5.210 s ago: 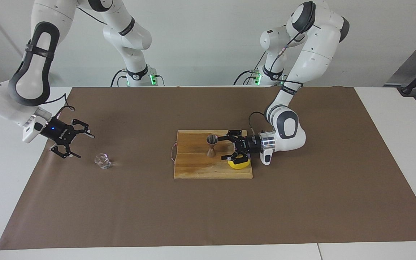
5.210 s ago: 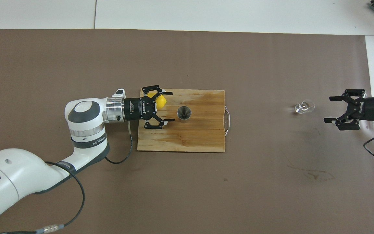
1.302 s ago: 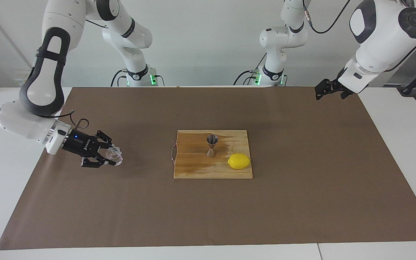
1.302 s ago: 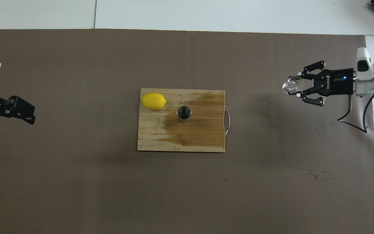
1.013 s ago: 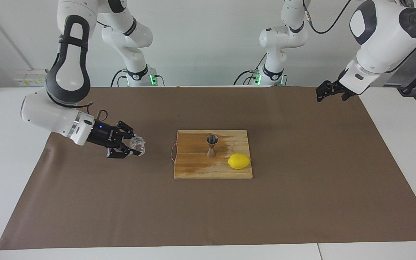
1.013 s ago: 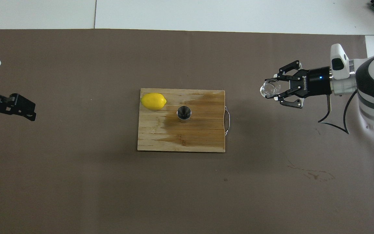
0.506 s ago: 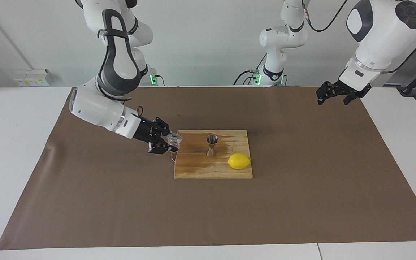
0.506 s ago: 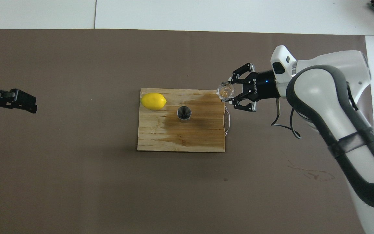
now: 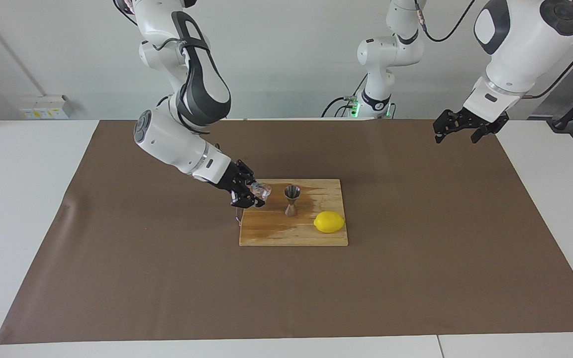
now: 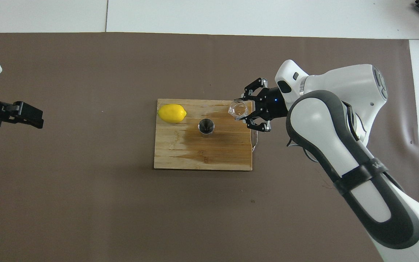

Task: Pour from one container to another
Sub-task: 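Move the clear glass above the metal cup with the right gripper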

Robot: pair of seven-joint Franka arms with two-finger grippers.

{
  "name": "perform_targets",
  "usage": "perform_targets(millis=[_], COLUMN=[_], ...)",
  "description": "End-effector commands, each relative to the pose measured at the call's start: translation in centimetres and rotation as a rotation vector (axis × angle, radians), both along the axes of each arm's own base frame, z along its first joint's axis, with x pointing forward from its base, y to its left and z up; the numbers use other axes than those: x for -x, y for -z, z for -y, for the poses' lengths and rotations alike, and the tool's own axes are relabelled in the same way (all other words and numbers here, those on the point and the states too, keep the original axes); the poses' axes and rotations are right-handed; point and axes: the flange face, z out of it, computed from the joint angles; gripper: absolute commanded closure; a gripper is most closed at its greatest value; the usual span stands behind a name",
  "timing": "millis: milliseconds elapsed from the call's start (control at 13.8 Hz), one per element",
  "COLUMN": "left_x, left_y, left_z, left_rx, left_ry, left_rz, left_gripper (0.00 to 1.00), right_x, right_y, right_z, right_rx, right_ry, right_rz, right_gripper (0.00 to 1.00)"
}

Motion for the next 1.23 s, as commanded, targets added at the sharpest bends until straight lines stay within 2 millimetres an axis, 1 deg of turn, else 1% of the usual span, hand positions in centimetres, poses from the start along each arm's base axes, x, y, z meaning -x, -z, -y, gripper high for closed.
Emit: perform_targets(millis=[0,72,145,217,506,651,724,941,1158], left_x=[0.9,0.9,0.9,0.9,0.9,0.9,0.9,0.9,0.9], left_y=[-0.2,-0.2,-0.2,-0.2,-0.1,-0.1,-0.2,-0.2,-0.2], left_z=[-0.4,-0.6,-0.7,-0.9,-0.7,-0.7,-0.8,-0.7,-0.7], left_rx=[-0.008,-0.008,-0.008,-0.008,-0.009,-0.008,-0.008,-0.008,-0.008], left_ry=[-0.002,-0.004,-0.005,-0.008,-0.008,-0.007,-0.008,-0.007,-0.007], left_rz=[0.009,0.009,0.009,0.009,0.008,0.008,0.009,0.009,0.009], left_gripper=[0.00,0.00,0.00,0.00,0.00,0.00,0.00,0.00,0.00], right_x=[1.2,1.1,1.3,1.3,1.9,2.2,2.4,2.4,2.7], right_y=[-0.6,-0.7,-0.5,-0.7,-0.8,-0.3,-0.2,-0.2,-0.2], right_z=[-1.1,-1.3,-2.1,-2.4,-5.1,-6.2,-6.5,-6.4,-7.1], right_rx=[0.024,0.025,0.025,0.024,0.022,0.031,0.048,0.091,0.112], right_ry=[0.048,0.072,0.070,0.091,0.142,0.141,0.141,0.140,0.149], right_rz=[-0.014,-0.011,-0.019,-0.025,-0.038,-0.047,-0.050,-0.048,-0.060], right_gripper=[1.00,1.00,1.00,1.00,1.00,1.00,1.00,1.00,1.00])
